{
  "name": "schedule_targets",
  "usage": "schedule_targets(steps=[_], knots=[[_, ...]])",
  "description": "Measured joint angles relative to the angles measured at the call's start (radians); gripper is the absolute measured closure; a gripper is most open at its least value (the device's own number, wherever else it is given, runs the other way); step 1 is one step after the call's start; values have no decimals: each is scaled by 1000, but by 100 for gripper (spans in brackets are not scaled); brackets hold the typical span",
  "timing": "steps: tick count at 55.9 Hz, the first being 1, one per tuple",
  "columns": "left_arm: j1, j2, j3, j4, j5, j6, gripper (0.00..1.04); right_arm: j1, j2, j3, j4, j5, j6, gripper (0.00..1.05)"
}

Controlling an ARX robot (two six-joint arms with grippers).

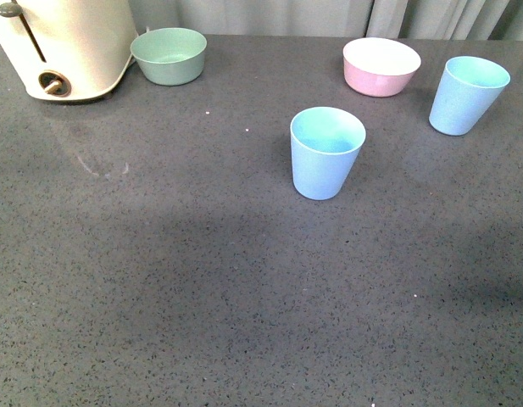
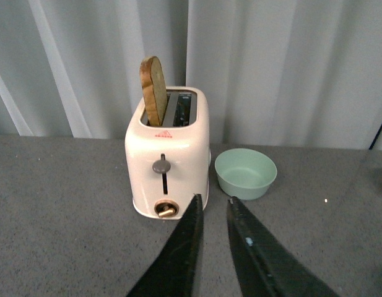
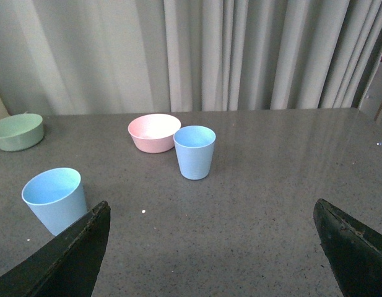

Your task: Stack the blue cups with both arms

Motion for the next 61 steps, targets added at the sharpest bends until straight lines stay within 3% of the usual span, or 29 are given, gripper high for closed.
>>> schedule_targets(steps=[18, 21, 25, 37, 43, 61], knots=[[64, -222, -183, -33, 58, 1, 103, 0, 0, 0, 0, 0, 0, 9], [100, -254, -201, -50, 116, 3, 103, 0, 0, 0, 0, 0, 0, 9], [137, -316, -231, -84, 123, 3, 103, 0, 0, 0, 0, 0, 0, 9], [138, -457, -283, -173, 128, 3, 103, 0, 0, 0, 0, 0, 0, 9], [138, -477, -322, -144, 130, 3, 103, 0, 0, 0, 0, 0, 0, 9], [139, -699, -330, -350, 130, 4, 103, 0, 0, 0, 0, 0, 0, 9]])
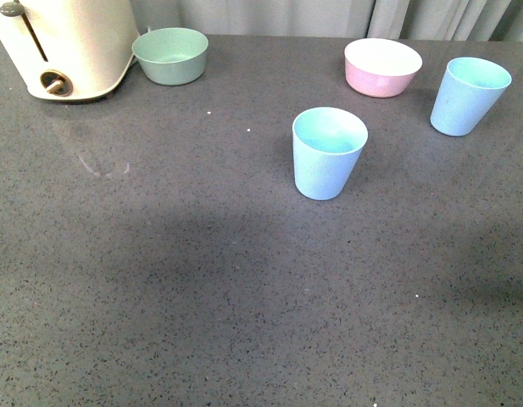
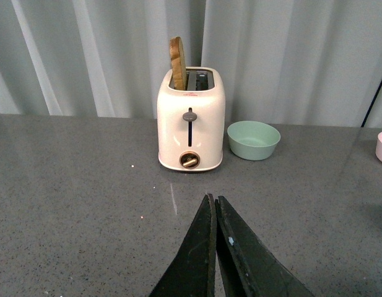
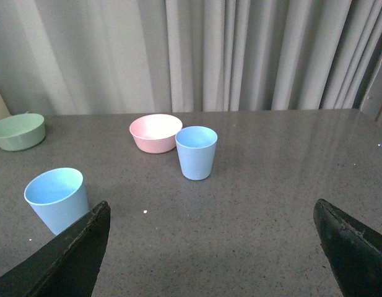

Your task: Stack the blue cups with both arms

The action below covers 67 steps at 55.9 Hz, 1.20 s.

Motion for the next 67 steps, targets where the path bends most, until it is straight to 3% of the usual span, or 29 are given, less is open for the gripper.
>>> schedule_targets(steps=[52, 59, 67], knots=[[0, -319, 0, -312, 0, 0, 103, 0, 0, 0, 0, 0, 0, 9], [0, -455, 0, -475, 0, 0, 103, 0, 0, 0, 0, 0, 0, 9], [0, -488, 0, -486, 0, 0, 103, 0, 0, 0, 0, 0, 0, 9]])
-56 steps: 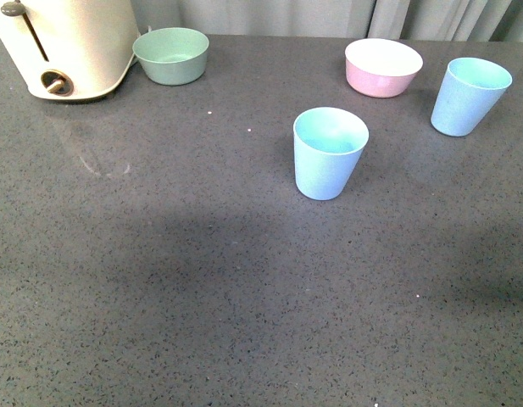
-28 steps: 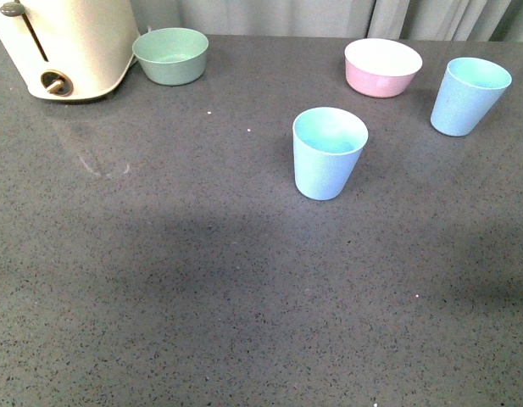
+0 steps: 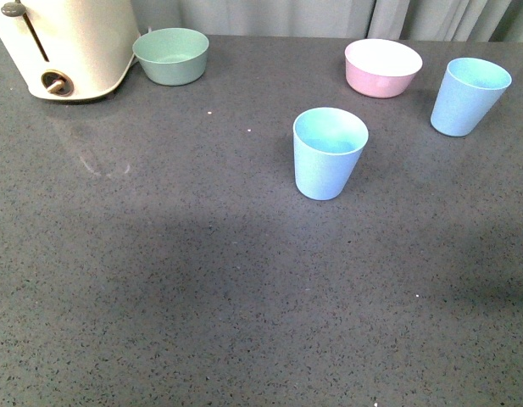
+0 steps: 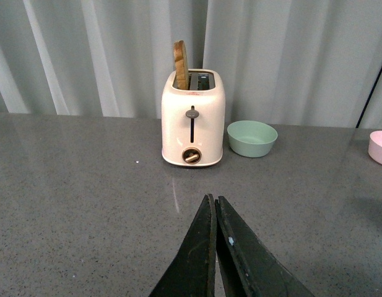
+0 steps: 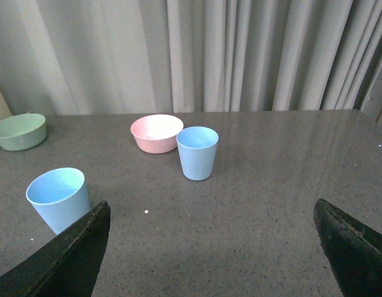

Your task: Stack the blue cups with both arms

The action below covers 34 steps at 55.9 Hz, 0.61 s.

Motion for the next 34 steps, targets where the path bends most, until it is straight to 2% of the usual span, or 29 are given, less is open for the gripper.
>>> schedule_targets(steps=[9, 17, 23, 29, 33, 34], knots=[[0, -1, 0, -1, 0, -1, 102, 0, 0, 0, 0, 0, 0, 9], [0, -1, 0, -1, 0, 0, 73, 0, 0, 0, 0, 0, 0, 9], [0, -1, 0, -1, 0, 0, 57, 0, 0, 0, 0, 0, 0, 9], [0, -1, 0, -1, 0, 0, 34, 0, 0, 0, 0, 0, 0, 9], [0, -1, 0, -2, 0, 0, 22, -3, 68, 42, -117, 66, 65, 9], [0, -1, 0, -2, 0, 0, 18, -32, 136, 64, -137, 63, 96, 9]])
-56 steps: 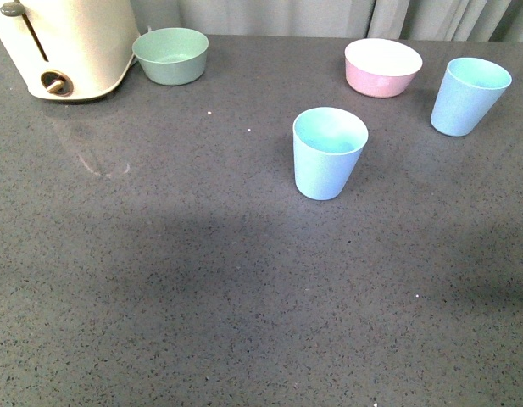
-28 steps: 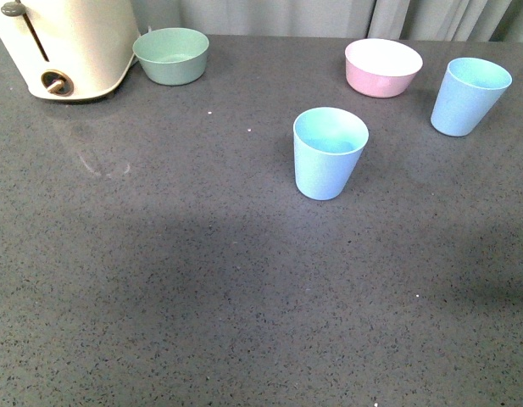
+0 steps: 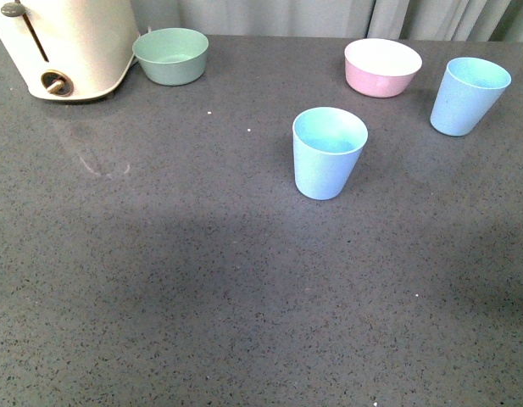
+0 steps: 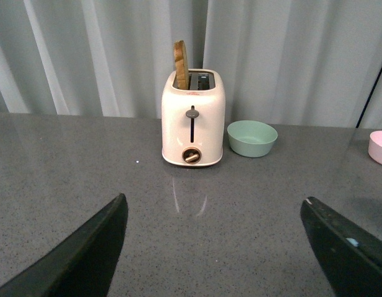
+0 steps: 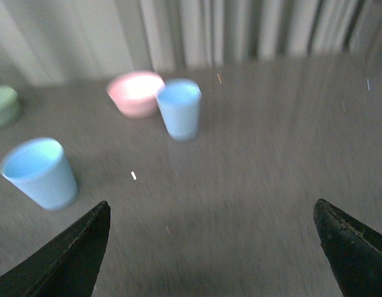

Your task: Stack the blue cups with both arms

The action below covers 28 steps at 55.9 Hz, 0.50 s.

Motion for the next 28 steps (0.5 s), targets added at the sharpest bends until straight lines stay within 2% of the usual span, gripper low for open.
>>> schedule_targets(steps=[4, 7, 11, 17, 22, 28], knots=[[0, 0, 0, 0, 0, 2, 7, -102, 180, 50, 74, -83, 6, 9], [0, 0, 0, 0, 0, 2, 10, -202, 372, 127, 204, -175, -47, 9], [0, 0, 0, 0, 0, 2, 9, -258, 576, 233, 305, -241, -132, 9], [0, 0, 0, 0, 0, 2, 9, -259, 832, 380, 370, -266, -277, 9], [0, 0, 0, 0, 0, 2, 9, -227, 1066, 531, 332, -306, -416, 9], [0, 0, 0, 0, 0, 2, 9, -179, 1285, 702, 247, -305, -568, 9]])
